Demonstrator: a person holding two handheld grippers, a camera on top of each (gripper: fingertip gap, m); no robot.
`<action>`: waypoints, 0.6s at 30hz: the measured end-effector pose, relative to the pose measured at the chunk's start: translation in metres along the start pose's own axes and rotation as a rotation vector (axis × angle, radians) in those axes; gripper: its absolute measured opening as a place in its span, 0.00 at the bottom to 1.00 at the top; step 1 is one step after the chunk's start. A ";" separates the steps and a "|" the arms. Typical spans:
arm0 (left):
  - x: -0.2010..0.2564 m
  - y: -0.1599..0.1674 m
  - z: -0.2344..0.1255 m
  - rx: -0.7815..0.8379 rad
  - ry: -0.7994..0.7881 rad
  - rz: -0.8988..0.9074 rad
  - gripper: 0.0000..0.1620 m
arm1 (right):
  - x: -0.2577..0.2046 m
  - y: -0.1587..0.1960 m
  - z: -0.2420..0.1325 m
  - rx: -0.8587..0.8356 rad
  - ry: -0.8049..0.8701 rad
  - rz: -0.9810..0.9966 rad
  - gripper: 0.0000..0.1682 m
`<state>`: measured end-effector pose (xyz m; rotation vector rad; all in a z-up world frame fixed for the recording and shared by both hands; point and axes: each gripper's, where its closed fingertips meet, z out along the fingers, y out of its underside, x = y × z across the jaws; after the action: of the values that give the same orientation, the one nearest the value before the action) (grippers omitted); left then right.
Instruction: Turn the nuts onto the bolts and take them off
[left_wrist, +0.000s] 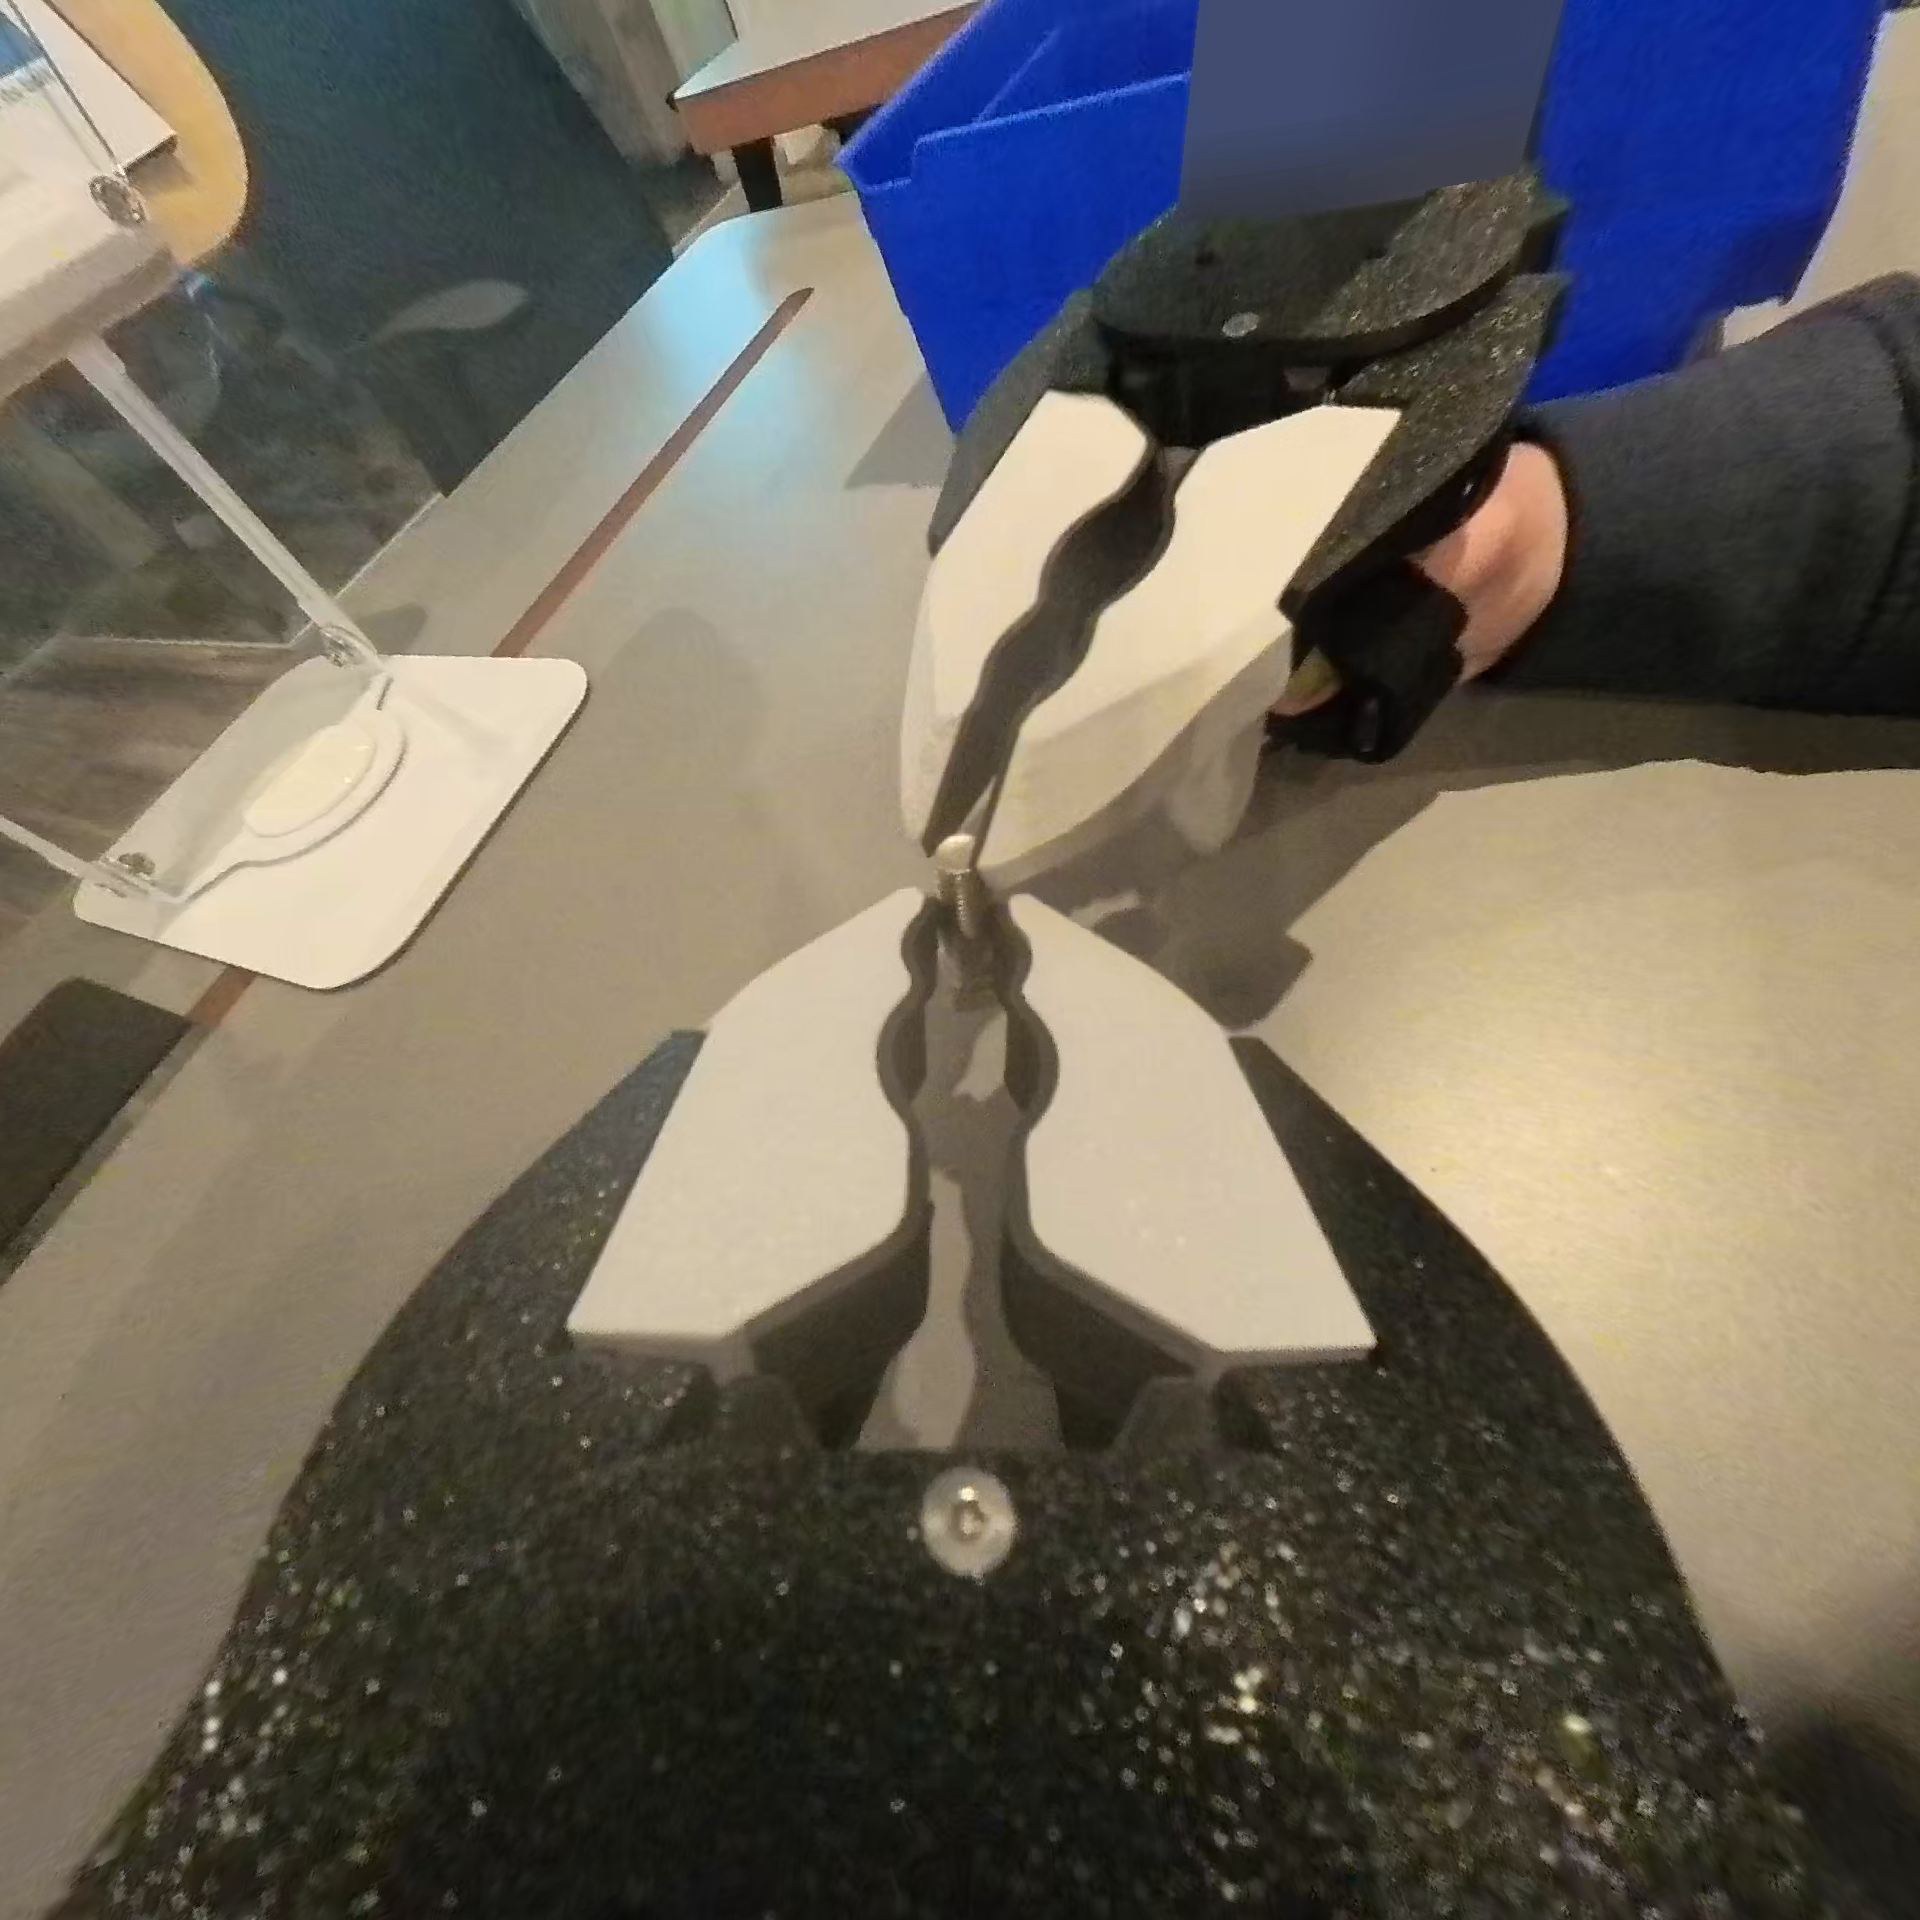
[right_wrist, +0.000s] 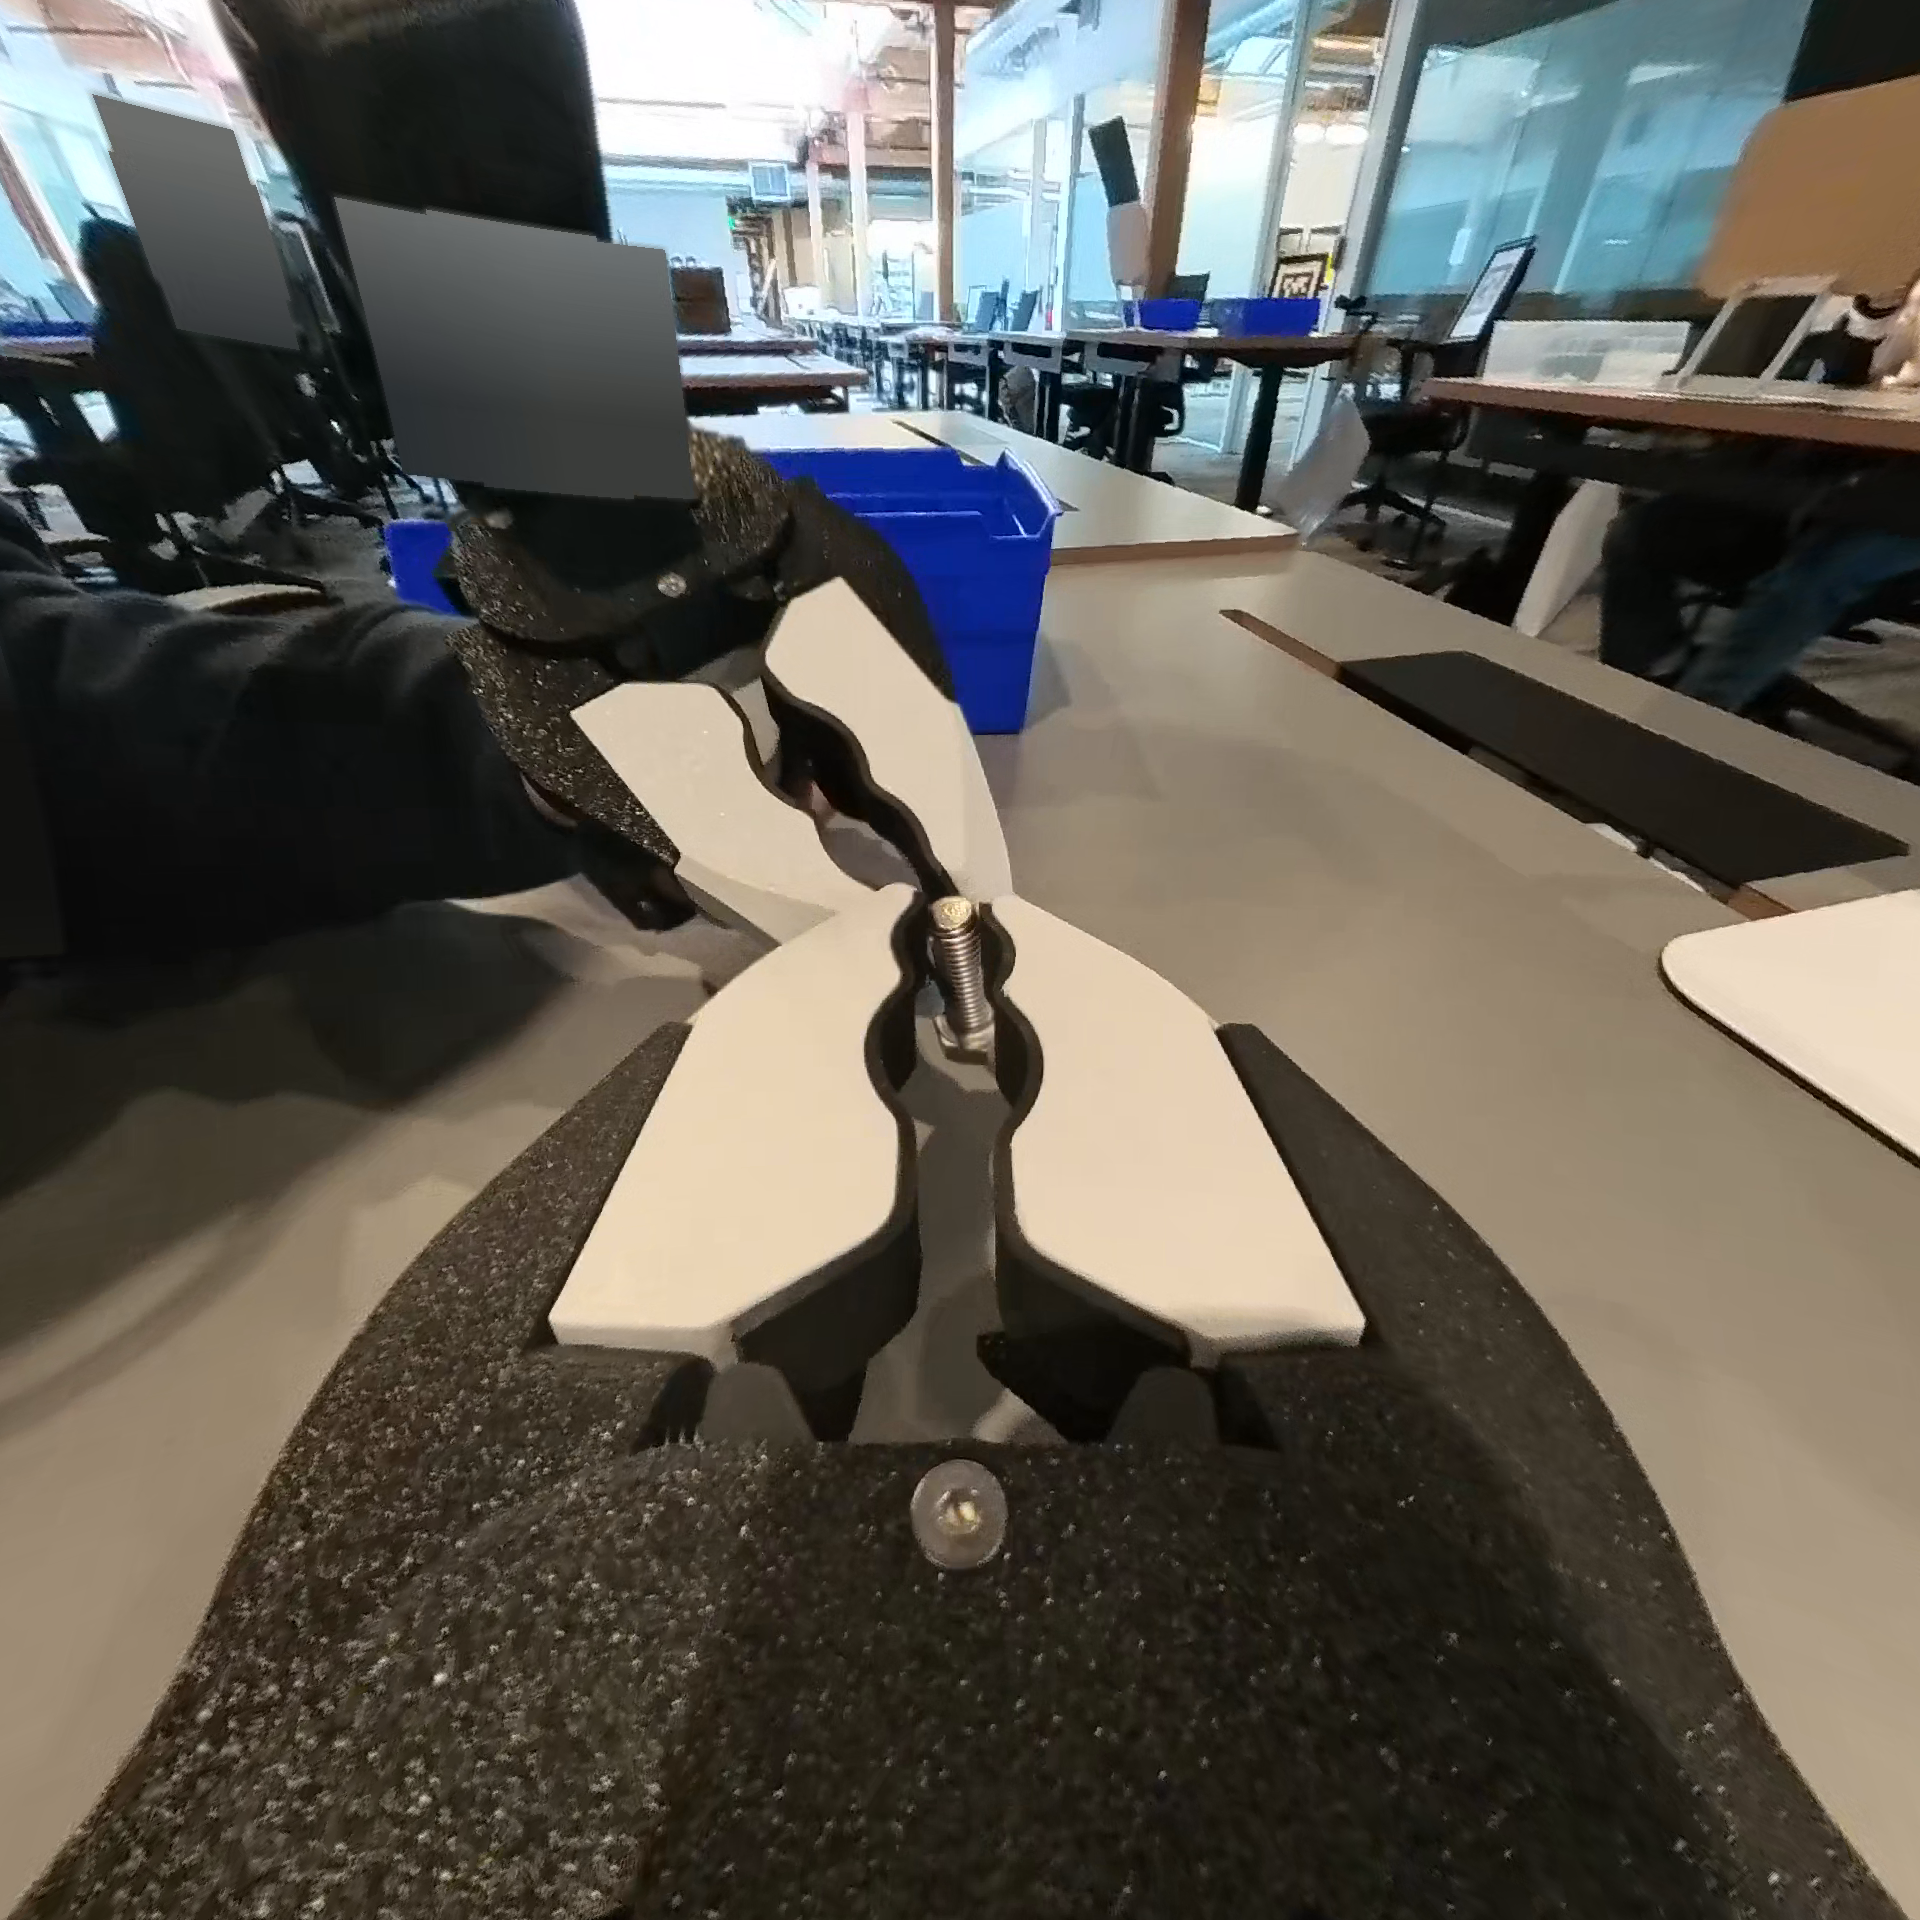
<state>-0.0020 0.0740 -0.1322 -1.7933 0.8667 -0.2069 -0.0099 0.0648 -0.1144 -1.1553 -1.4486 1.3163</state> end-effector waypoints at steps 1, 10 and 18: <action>0.000 0.000 0.000 0.010 0.002 -0.008 0.06 | 0.000 0.000 0.000 0.000 -0.006 0.004 0.05; 0.003 0.007 0.002 0.027 0.022 -0.032 0.06 | 0.001 0.007 0.004 -0.059 -0.010 0.020 0.08; 0.003 0.022 0.008 -0.024 0.042 -0.070 0.06 | 0.003 0.025 0.009 -0.192 0.008 0.057 0.05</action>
<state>-0.0053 0.0744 -0.1556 -1.8495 0.8395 -0.2814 -0.0169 0.0665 -0.1396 -1.3334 -1.5734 1.2292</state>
